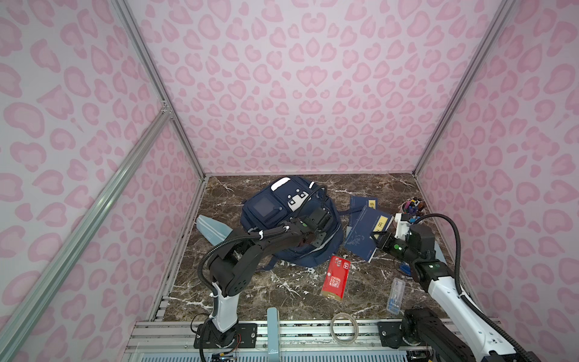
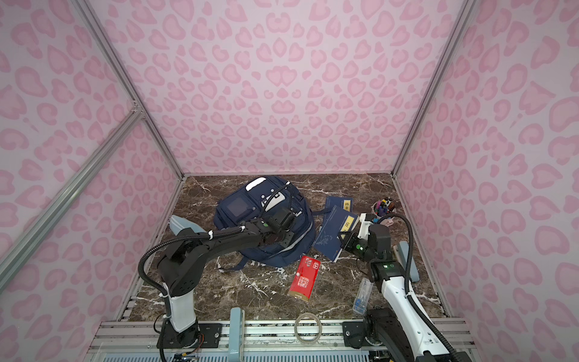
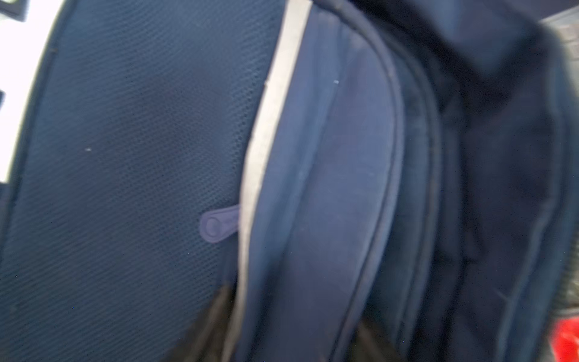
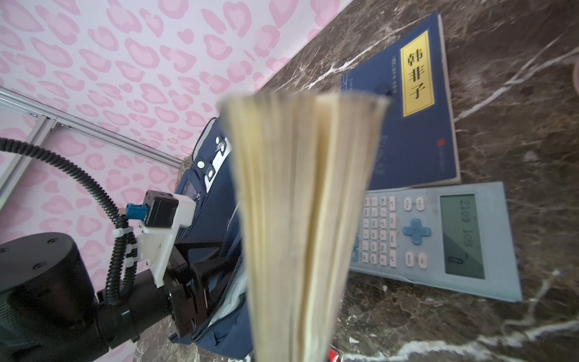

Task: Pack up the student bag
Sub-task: 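Lower the book into the backpack with the right gripper while the left holds the opening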

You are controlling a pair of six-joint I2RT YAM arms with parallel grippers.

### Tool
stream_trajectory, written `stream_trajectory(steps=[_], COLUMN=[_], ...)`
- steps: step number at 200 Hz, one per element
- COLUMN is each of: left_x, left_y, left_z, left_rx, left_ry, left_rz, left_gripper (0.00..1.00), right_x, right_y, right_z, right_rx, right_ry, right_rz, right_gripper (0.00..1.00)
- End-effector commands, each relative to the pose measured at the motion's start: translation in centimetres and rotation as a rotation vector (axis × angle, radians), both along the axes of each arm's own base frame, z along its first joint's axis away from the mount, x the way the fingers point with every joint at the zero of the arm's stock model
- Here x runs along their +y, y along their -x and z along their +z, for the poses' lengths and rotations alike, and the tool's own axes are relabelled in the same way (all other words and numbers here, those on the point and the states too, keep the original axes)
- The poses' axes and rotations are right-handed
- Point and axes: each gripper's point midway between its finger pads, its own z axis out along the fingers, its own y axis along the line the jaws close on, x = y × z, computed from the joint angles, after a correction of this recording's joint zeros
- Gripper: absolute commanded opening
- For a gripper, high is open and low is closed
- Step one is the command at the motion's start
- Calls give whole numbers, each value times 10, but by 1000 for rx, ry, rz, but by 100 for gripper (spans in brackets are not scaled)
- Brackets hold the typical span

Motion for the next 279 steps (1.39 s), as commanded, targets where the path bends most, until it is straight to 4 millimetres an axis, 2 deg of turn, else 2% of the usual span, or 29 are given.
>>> stream_trajectory(steps=[1,8,12,24,45,79,95,115,133,145,168,201,225,246,261,279], left_x=[6,8,5,8,12,25,30,41,49,47,44,52,55,55,51,52], left_y=[-1,0,-5,-5,-4,-7,-11,-19,-23,-23,-24,-26,-25,-24,-23,-23], left_z=[25,34,51,77,115,154,171,187,198,204,209,217,219,219,215,211], left_rx=[-37,-46,-74,-103,-144,-166,-179,-208,-213,-218,-213,-232,-234,-234,-223,-209], left_ry=[-5,-5,19,43,96,183,230,244,261,288,311,320,329,345,358,367], left_rz=[4,3,4,-1,-25,-16,-14,-4,7,-5,-14,16,19,21,11,26], left_gripper=[3,3,3,3,3,3,3,3,3,3,3,3,3,3,3,3], right_x=[7,8,9,16,40,82,101,130,160,182,215,254,280,295,300,286], right_y=[-5,-5,-6,-7,-8,-17,-28,-50,-71,-84,-108,-149,-168,-171,-162,-149], right_z=[13,14,15,17,20,28,27,18,14,17,8,-35,-52,-66,-74,-80], right_rx=[-42,-38,-38,-38,-33,-22,-37,-16,-20,-41,-30,32,58,79,100,104], right_ry=[-59,-74,-87,-134,-184,-239,-275,-259,-275,-303,-324,-369,-365,-317,-296,-248], right_rz=[16,14,14,19,56,150,148,172,194,223,223,174,146,138,159,143], right_gripper=[0,0,0,0,0,0,0,0,0,0,0,0,0,33,41,50])
